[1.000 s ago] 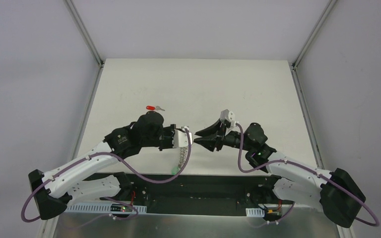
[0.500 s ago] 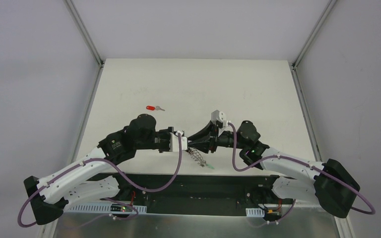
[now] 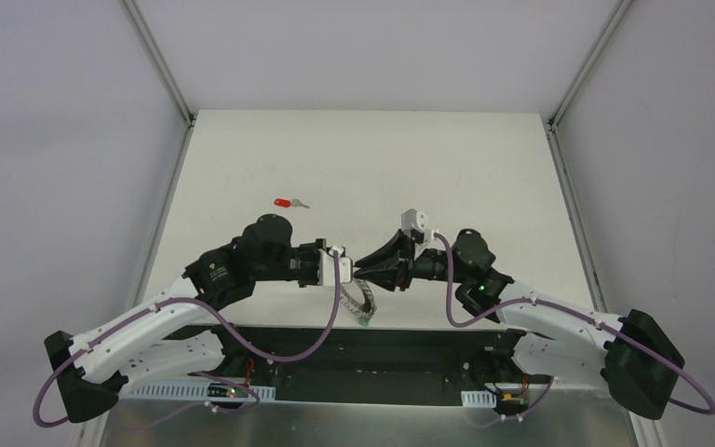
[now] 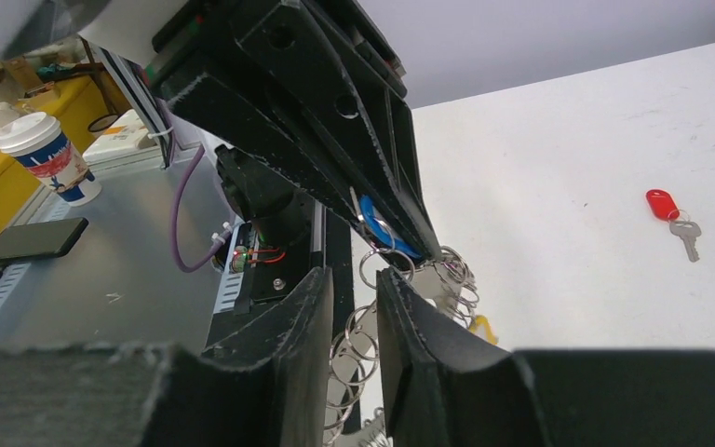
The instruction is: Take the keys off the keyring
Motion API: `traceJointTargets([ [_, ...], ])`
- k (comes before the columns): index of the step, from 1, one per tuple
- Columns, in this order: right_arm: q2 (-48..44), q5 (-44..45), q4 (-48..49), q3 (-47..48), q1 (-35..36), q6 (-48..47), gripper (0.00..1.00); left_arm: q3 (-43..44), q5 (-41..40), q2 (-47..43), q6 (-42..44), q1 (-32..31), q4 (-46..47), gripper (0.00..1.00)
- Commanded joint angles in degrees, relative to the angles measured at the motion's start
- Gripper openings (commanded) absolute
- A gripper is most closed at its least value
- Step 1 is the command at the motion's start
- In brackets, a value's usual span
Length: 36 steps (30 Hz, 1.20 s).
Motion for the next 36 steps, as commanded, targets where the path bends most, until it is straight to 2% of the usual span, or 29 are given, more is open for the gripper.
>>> traceJointTargets([
  [1,-3.3,0.8,-2.4,2.5,1.0,-0.1,0.29,0.3,1.4,-0.9,0.1,-0.6,4.2,0.00],
  [8,-4.9,3.4,-9.0,3.5,2.9,-3.4,0.28,0.3,0.9,-0.2,-0.1,-0.6,4.2,0.00],
  [13,-5.0,12.6,-14.1,5.0,6.3,-7.7,0.30,0.2,0.4,0.3,-0.1,-0.6,4.2,0.00],
  [24,-5.2,19.4,-13.9,4.0,10.1,-15.2,0.32,0.4,-3.2,2.0,-0.8,-0.6,4.1,0.00],
  [31,-7.3,18.4,-9.1,-1.1,11.3,-25.7,0.32,0.3,-3.4,2.2,-0.7,-0.6,4.1,0.00],
  [36,-8.4,18.2,-9.5,-1.8,11.3,-28.9,0.32,0.3,-3.3,2.3,-0.8,-0.6,4.1,0.00],
])
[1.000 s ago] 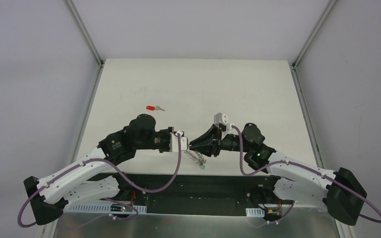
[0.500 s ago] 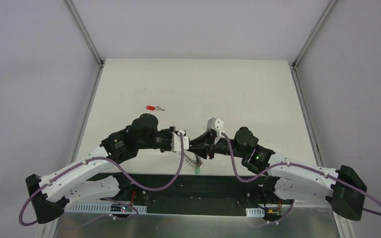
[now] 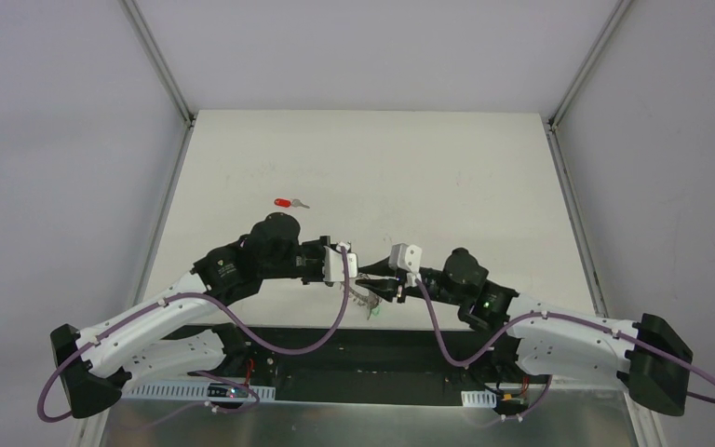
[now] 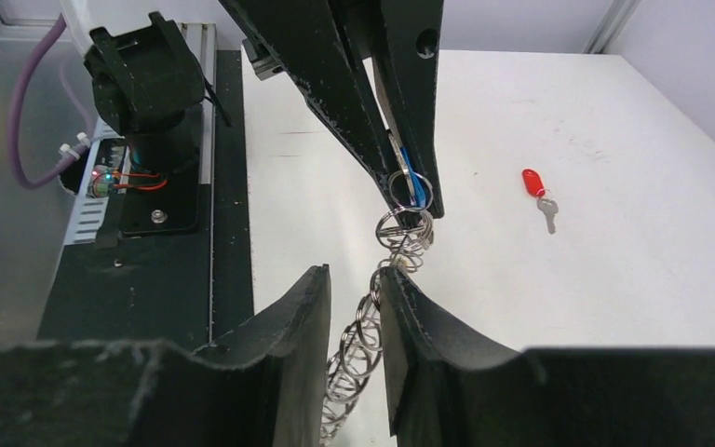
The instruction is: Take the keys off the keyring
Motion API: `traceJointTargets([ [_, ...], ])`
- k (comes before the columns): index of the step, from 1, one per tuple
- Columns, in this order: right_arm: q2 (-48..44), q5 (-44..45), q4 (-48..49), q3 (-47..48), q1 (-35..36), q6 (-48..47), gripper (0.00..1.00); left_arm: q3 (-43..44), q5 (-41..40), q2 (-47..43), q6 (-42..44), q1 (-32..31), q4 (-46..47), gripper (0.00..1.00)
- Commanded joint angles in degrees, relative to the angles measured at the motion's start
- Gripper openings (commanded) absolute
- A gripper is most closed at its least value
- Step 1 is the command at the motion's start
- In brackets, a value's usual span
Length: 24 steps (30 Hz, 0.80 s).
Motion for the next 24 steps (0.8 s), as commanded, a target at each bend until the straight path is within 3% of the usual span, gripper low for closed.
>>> traceJointTargets([
  [1,-1.8,-0.3,4.3,-0.2,0.4,-5.8,0.32,0.5,-0.1,-0.2,-0.6,-0.6,3.3,0.00],
  [24,6.2,1.0,9.2,4.7,0.4,-4.7,0.31,0.9,0.7,0.5,-1.9,-0.6,3.3,0.00],
])
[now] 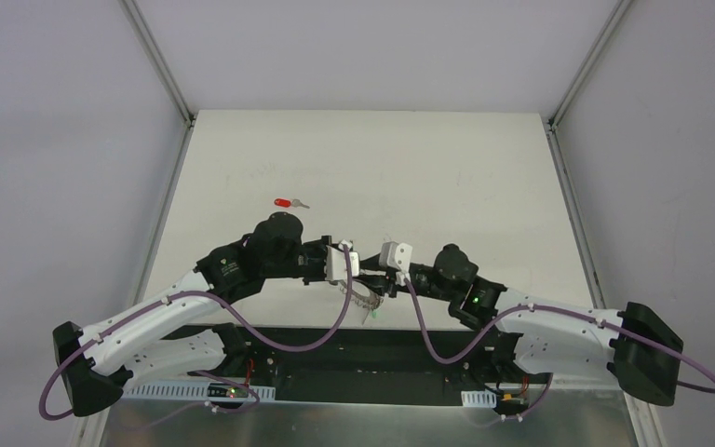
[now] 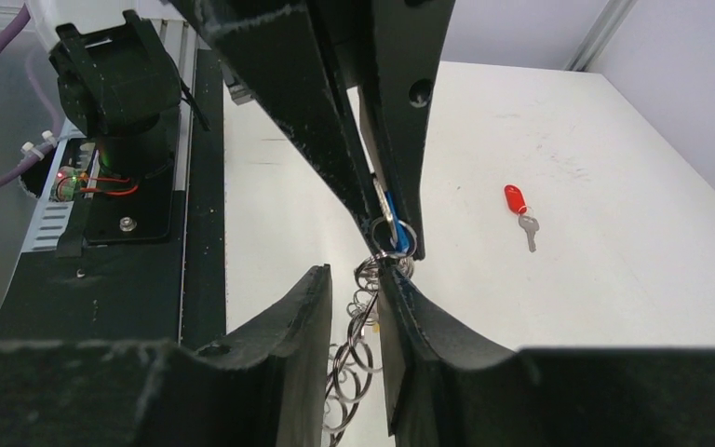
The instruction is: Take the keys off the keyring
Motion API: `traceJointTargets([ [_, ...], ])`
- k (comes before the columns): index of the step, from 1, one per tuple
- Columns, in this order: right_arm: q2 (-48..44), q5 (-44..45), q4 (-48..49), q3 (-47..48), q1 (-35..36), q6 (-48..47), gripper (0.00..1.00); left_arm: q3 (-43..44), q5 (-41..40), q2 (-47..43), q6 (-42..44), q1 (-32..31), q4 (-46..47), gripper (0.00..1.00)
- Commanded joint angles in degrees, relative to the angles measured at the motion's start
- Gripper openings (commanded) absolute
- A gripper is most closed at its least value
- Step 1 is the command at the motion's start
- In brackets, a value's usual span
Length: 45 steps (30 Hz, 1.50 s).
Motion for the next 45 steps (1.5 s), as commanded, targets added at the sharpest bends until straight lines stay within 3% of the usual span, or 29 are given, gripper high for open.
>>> traceJointTargets([
  [1,1.3,0.5,5.6,3.4,0.3,-0.3,0.31,0.9,0.7,-0.5,-0.7,-0.6,3.3,0.00],
  [14,3.8,3.1,6.1,4.9,0.3,2.0,0.21,1.1,0.9,-0.6,-1.2,-0.6,3.3,0.00],
  [19,2.6,6.2,6.1,4.3,0.2,3.0,0.00,1.2,0.9,-0.6,-1.8,-0.6,3.3,0.00],
  [26,-3.0,3.7,3.4,0.2,0.1,-0.1,0.00,2.1,-0.1,0.3,-3.8,-0.6,2.8,0.00],
  [36,-7.1,-8.4,-12.8,3.8,0.1,-12.6,0.00,4.3,3.7,3.8,-6.1,-0.6,0.2,0.00],
  [40,-7.6,-5.4,-14.9,4.4,0.1,-12.4,0.00,5.3,3.1,4.7,-7.7,-0.5,-0.5,0.00],
  [45,-9.7,1.7,-14.4,3.4,-0.2,-5.2,0.14,7.2,-0.6,5.6,-9.7,-0.5,-1.4,0.00],
])
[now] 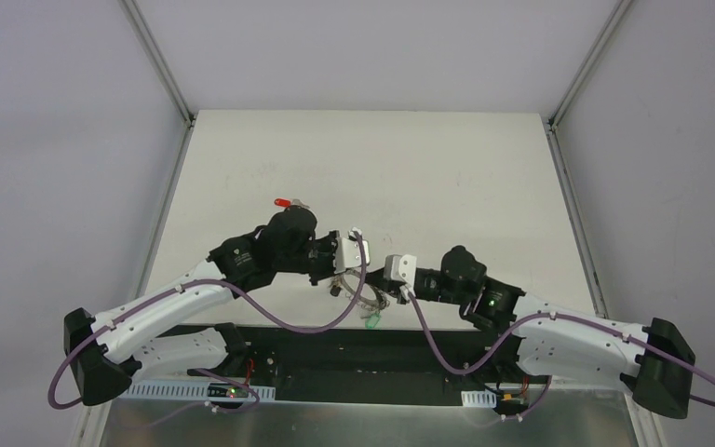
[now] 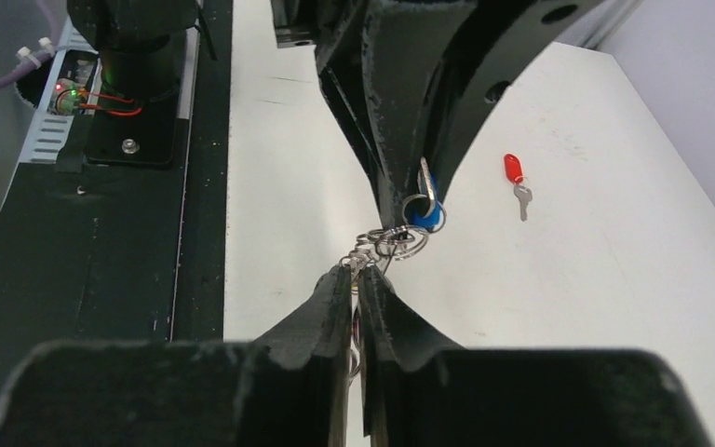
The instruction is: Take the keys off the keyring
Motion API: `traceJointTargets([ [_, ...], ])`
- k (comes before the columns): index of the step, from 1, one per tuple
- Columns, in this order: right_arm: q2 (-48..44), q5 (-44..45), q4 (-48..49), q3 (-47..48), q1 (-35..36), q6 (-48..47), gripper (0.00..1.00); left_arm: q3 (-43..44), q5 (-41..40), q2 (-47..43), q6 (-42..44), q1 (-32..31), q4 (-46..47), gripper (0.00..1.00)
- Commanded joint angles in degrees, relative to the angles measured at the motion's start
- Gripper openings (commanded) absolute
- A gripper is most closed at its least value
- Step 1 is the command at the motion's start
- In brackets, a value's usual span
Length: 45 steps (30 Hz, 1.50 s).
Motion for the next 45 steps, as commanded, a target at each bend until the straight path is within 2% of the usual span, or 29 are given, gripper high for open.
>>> traceJointTargets([
  [1,-3.7,5.1,1.2,1.2,-0.5,5.2,0.16,5.4,-3.0,0.8,-4.3,-0.5,0.2,0.00],
  [6,-8.9,10.1,4.7,-3.0,-0.9,11.4,0.24,12.1,-6.1,3.8,-9.1,-0.5,-7.9,0.00],
  [10,-12.0,10.8,6.8,-5.3,-1.7,16.2,0.28,16.6,-7.9,6.3,-14.1,-0.6,-14.1,0.00],
  [15,-11.5,14.6,6.8,-4.8,-2.4,21.0,0.29,22.2,-8.4,8.5,-20.4,-0.6,-21.1,0.00],
  [20,-8.4,12.0,10.7,-3.8,-2.7,23.4,0.29,25.5,-5.6,10.2,-23.8,-0.6,-25.6,0.00],
  [34,2.2,1.3,20.0,1.8,-2.8,23.0,0.31,26.5,-0.6,10.7,-25.0,-0.6,-26.9,0.00],
  [37,3.9,0.7,22.7,1.8,-2.7,23.7,0.31,27.0,-0.5,11.2,-25.3,-0.6,-27.0,0.00],
  [45,6.1,0.9,23.0,3.1,-2.7,23.6,0.31,27.9,0.5,12.0,-25.7,-0.6,-27.0,0.00],
])
